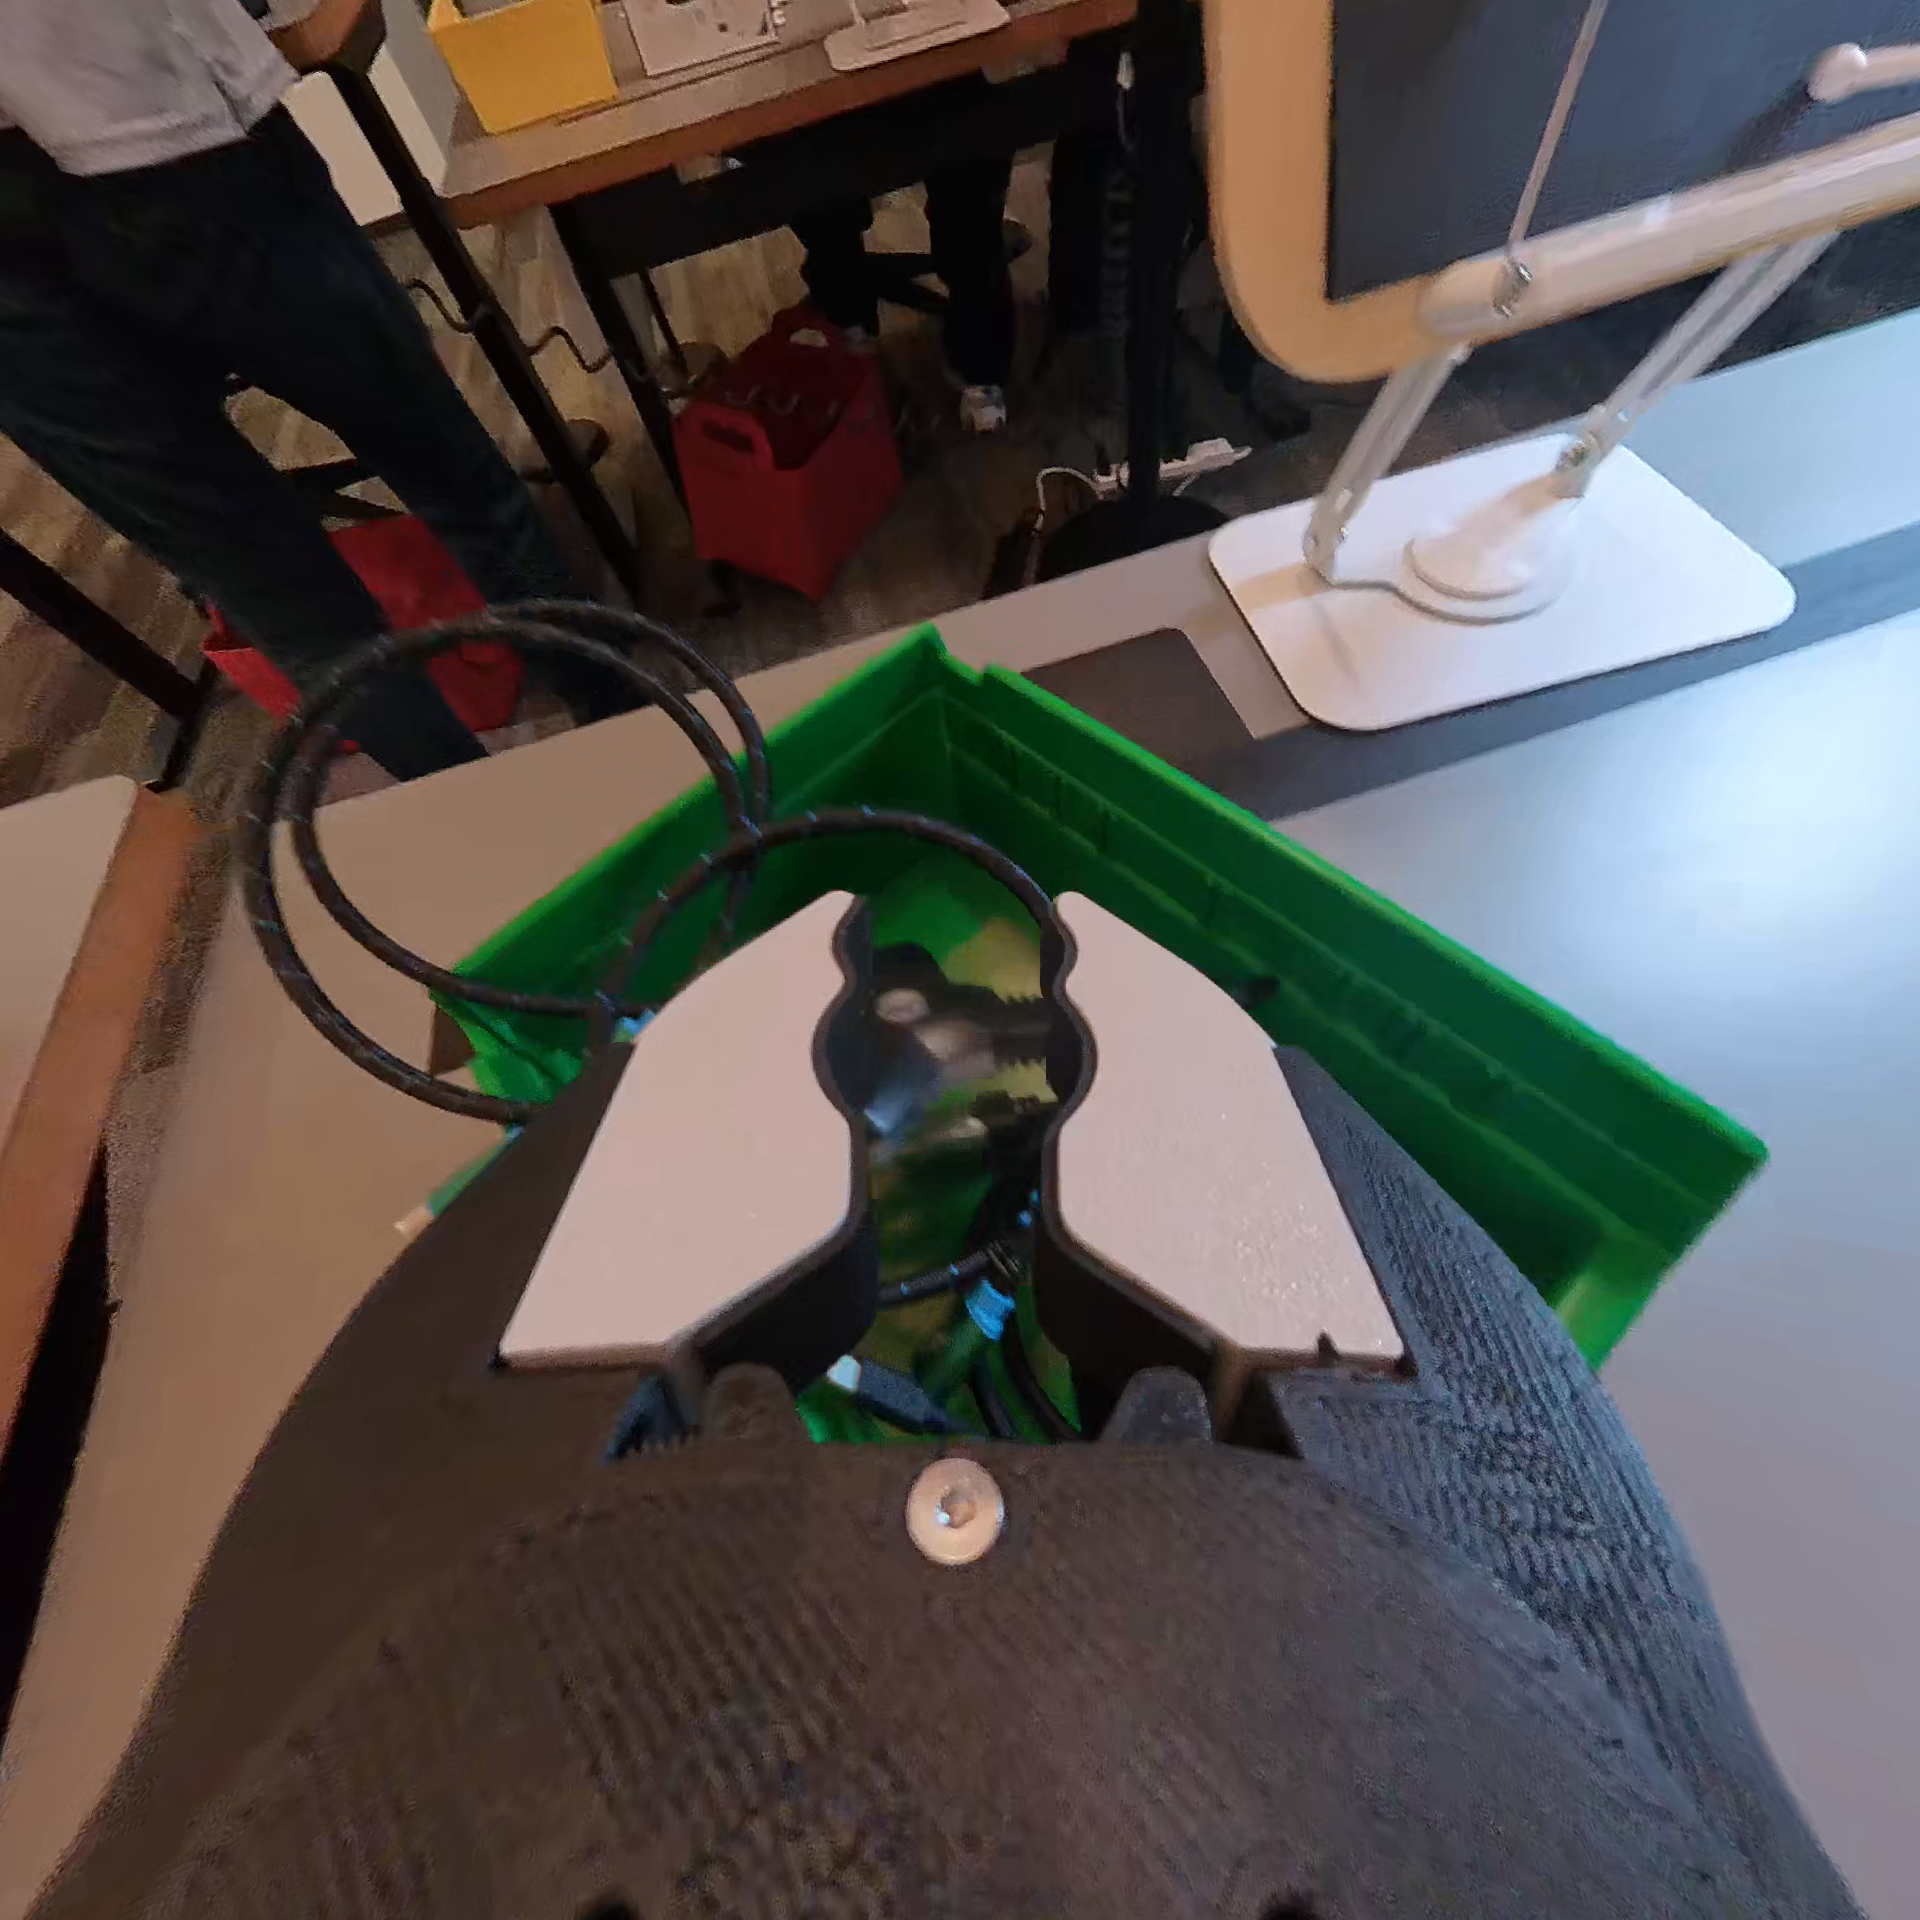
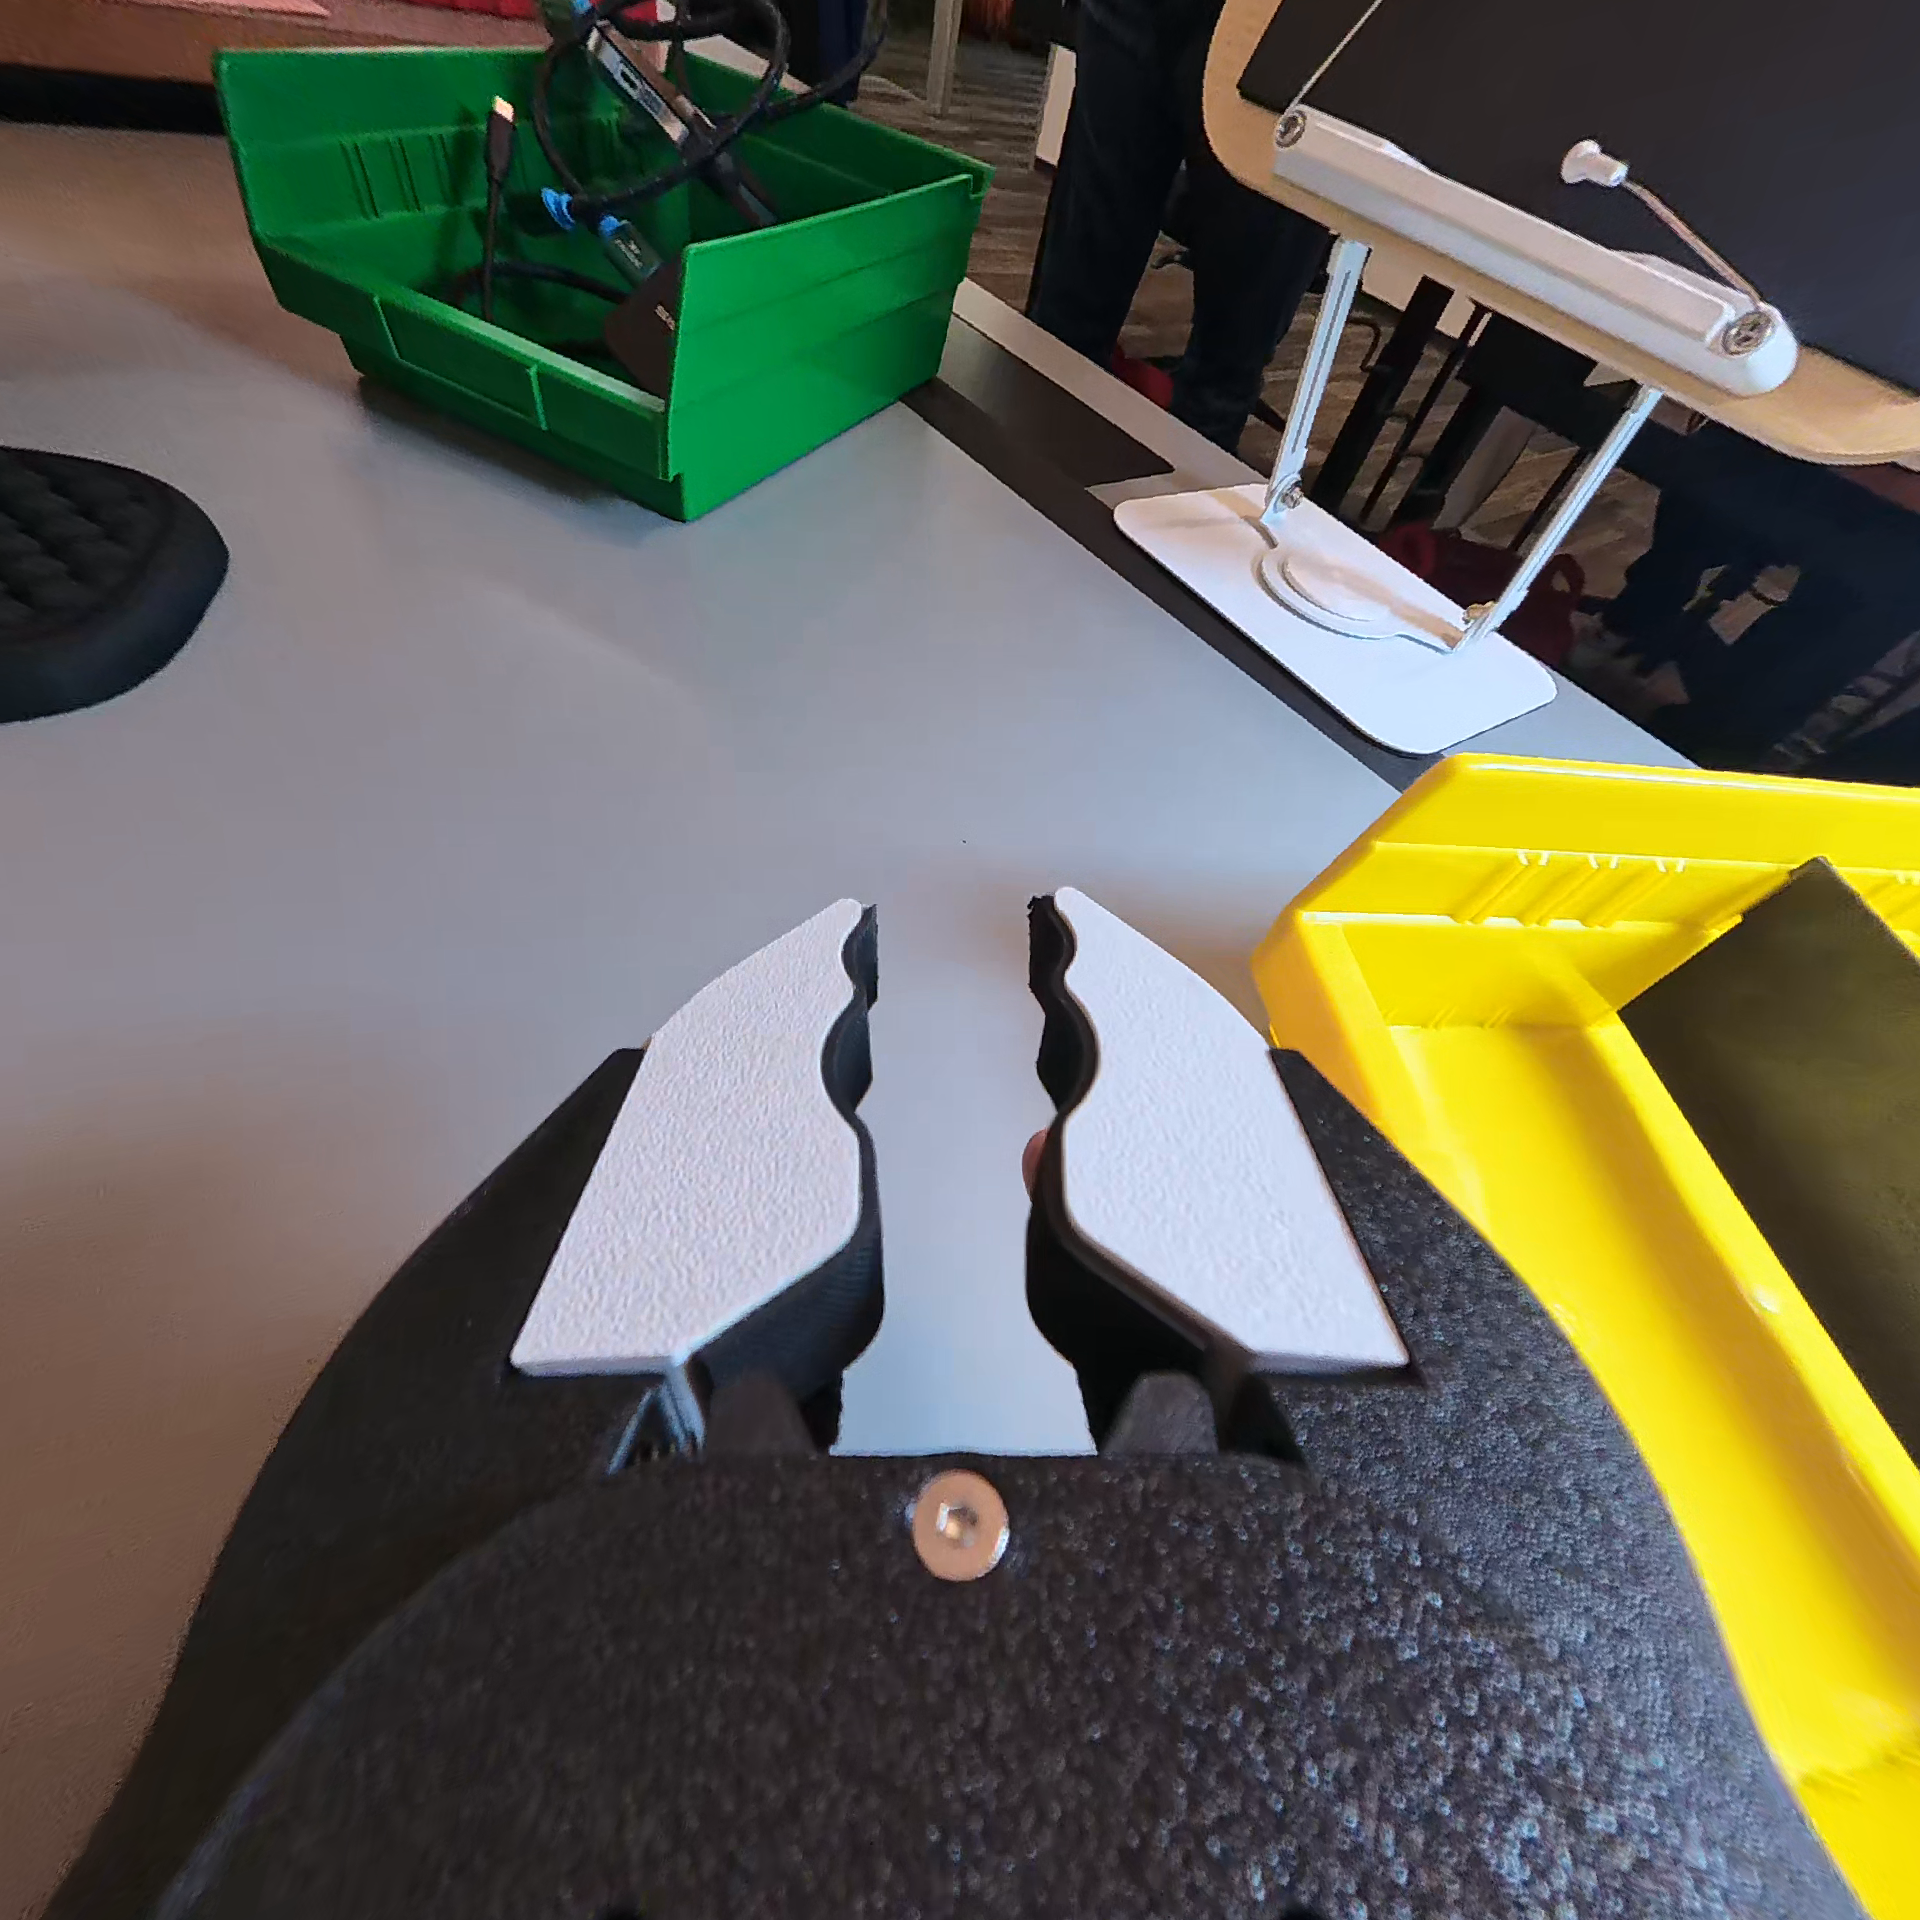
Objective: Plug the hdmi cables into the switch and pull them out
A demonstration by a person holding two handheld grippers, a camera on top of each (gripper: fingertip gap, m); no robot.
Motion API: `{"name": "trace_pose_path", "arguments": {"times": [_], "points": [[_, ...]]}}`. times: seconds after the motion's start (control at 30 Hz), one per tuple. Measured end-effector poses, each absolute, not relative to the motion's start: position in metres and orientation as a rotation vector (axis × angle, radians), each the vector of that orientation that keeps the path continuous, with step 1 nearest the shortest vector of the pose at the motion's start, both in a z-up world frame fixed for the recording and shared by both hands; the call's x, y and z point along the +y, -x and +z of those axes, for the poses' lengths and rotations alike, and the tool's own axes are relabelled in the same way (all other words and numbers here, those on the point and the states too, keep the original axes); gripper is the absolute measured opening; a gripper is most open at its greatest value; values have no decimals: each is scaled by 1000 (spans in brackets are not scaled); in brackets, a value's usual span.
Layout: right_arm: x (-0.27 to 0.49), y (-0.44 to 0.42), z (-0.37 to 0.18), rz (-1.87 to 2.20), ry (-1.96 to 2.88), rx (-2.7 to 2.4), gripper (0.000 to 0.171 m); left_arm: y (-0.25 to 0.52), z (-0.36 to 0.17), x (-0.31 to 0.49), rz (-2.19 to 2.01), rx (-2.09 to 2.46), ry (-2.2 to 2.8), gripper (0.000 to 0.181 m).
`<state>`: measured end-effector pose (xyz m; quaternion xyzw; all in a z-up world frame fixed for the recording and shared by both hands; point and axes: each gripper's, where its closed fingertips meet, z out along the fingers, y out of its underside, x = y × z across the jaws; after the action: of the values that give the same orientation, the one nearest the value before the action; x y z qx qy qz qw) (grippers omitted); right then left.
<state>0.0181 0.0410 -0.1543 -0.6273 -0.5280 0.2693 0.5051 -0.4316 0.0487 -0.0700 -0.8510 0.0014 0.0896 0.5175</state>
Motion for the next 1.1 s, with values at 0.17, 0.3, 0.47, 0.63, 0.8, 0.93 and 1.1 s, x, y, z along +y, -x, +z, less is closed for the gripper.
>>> {"name": "trace_pose_path", "arguments": {"times": [0.17,0.3,0.47,0.63,0.8,0.93,1.1], "points": [[41,-17,-159,626,1511,-1302,25,469,-48,69,387,95,2137,36],[41,-16,-167,603,1519,-1334,25,499,-77,67,554,252,2382,39],[42,-17,-171,581,1519,-1356,24,529,-123,61,586,355,2549,36],[45,-18,-174,584,1531,-1354,24,514,-106,64,513,444,2487,8],[44,-15,-172,622,1537,-1345,24,483,-51,62,505,498,2381,8],[39,-15,-168,605,1516,-1347,24,458,-13,57,583,552,2330,8],[37,-16,-161,605,1496,-1336,24,426,29,50,623,632,2253,9]]}}
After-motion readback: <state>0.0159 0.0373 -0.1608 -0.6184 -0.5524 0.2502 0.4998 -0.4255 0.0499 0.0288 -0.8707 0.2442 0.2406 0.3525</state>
